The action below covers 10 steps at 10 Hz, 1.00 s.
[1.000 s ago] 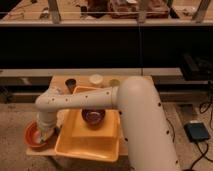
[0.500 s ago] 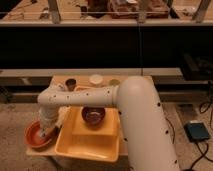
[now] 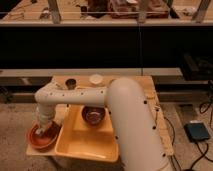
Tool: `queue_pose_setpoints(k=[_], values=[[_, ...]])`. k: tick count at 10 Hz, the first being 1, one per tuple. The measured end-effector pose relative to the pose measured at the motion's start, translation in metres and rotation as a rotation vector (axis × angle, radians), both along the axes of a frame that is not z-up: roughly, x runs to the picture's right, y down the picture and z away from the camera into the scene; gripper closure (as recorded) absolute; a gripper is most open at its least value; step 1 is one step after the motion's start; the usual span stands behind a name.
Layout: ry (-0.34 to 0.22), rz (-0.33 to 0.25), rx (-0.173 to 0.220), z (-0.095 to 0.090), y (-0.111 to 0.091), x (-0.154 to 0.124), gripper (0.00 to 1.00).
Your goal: Wipe red bowl with towel
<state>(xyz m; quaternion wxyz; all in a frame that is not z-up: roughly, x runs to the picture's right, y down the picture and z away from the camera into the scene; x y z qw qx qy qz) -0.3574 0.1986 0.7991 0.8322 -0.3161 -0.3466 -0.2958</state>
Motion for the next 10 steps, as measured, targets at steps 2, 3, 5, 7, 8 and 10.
queue_pose_setpoints(k=[2, 3, 5, 7, 8, 10], values=[[-0.041, -0.017, -0.008, -0.001, 0.004, -0.018, 0.8], [-0.052, -0.025, -0.009, -0.003, 0.005, -0.022, 0.8], [-0.07, -0.041, -0.011, -0.011, 0.009, -0.029, 0.8], [-0.074, -0.052, -0.015, -0.022, 0.015, -0.026, 0.8], [-0.069, -0.052, -0.02, -0.027, 0.019, -0.022, 0.8], [-0.052, -0.045, -0.03, -0.033, 0.026, -0.011, 0.8]])
